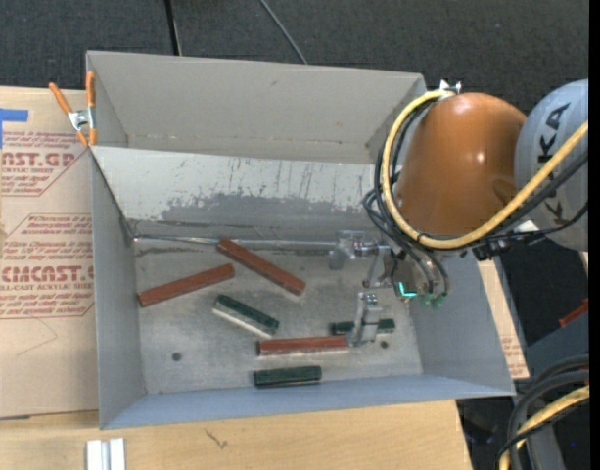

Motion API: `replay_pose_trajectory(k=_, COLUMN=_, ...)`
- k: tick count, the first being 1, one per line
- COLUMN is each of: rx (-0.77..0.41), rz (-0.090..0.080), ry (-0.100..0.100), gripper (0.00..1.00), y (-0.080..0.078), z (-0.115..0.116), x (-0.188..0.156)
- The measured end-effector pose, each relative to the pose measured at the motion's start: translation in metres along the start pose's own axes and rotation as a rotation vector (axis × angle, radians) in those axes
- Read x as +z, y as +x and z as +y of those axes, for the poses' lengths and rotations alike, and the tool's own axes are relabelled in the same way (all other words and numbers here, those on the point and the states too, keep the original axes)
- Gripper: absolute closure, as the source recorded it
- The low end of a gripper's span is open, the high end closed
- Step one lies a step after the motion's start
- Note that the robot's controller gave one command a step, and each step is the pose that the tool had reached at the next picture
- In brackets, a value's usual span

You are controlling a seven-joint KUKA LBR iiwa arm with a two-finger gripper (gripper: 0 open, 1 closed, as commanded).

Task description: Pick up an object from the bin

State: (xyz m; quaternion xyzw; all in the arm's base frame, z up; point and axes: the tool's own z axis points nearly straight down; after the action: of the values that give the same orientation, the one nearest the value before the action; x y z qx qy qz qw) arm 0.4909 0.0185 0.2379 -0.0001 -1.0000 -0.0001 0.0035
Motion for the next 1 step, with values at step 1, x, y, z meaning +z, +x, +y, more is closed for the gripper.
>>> replay_pose_trajectory(k=1, rx=0.000, rz=-0.008, ry=0.000, gripper=0.00, y=-0.0015, z=0.0000, x=-0.0040)
